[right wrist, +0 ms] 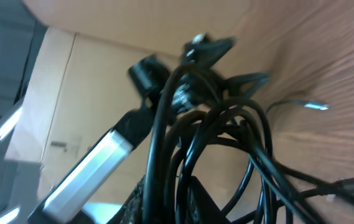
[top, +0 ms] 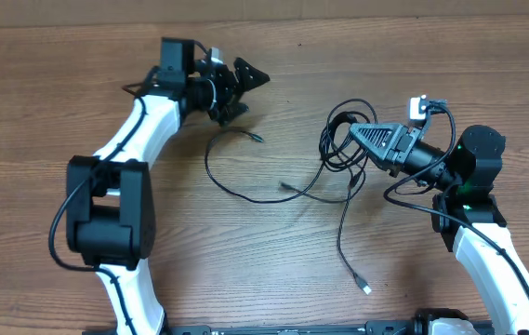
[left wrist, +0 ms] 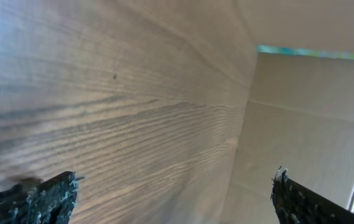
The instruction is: Untangle cables
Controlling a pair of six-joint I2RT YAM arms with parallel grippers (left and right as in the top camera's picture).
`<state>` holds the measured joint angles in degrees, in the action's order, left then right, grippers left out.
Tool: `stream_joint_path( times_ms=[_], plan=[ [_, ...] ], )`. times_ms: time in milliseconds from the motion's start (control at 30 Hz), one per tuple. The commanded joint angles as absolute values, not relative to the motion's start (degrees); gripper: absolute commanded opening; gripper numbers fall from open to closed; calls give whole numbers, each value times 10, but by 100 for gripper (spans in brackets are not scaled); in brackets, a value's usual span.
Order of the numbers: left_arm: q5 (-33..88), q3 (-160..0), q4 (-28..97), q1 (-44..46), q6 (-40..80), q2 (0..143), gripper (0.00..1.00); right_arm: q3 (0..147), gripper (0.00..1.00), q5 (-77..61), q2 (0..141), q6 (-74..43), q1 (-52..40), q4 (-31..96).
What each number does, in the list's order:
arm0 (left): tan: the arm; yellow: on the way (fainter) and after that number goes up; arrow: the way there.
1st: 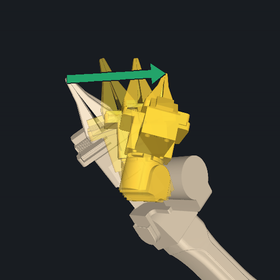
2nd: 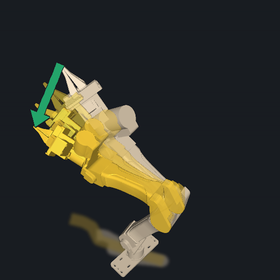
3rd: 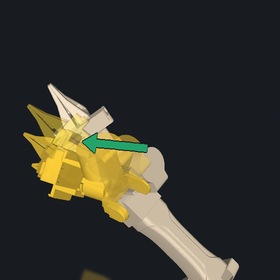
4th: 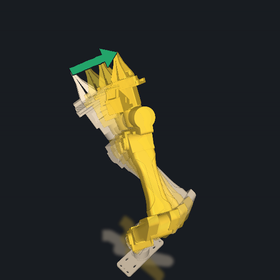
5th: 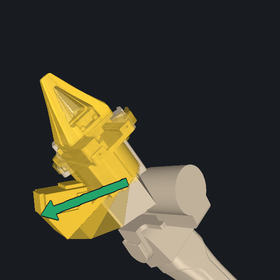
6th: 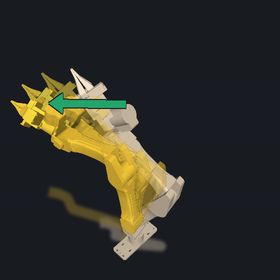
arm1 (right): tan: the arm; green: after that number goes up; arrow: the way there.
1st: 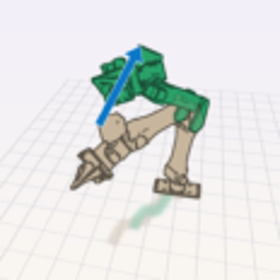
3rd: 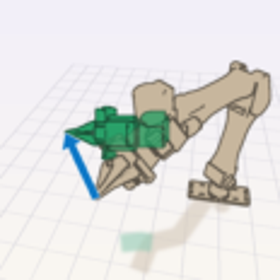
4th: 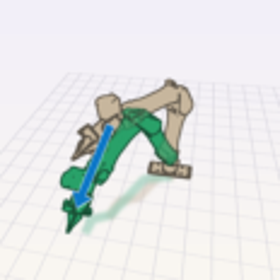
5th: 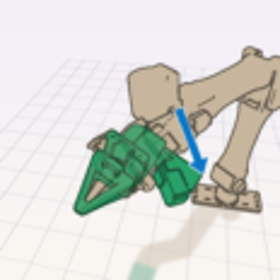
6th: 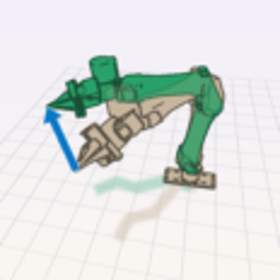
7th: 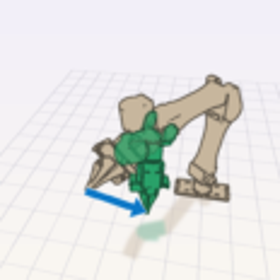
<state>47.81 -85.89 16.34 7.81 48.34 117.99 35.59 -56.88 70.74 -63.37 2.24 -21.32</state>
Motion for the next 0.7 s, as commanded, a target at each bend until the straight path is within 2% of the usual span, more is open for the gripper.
stream_joint_path(
  times_ms=[0,133,233,500,567,667],
  plan=[
    [491,-864,169,67,381,1137,100,364,14,-489,711,-634,22,-214],
    [492,-864,201,76,282,1126,100,364,8,-464,721,-635,22,-199],
    [491,-864,224,93,217,1117,100,364,4,-436,722,-683,17,-177],
    [507,-864,216,152,210,1067,98,364,4,-358,722,-801,-11,-151],
    [504,-864,216,164,252,1045,100,364,4,-340,722,-809,-13,-133],
    [505,-864,231,171,430,1022,99,364,4,-330,721,-756,-13,-130]
  ],
)
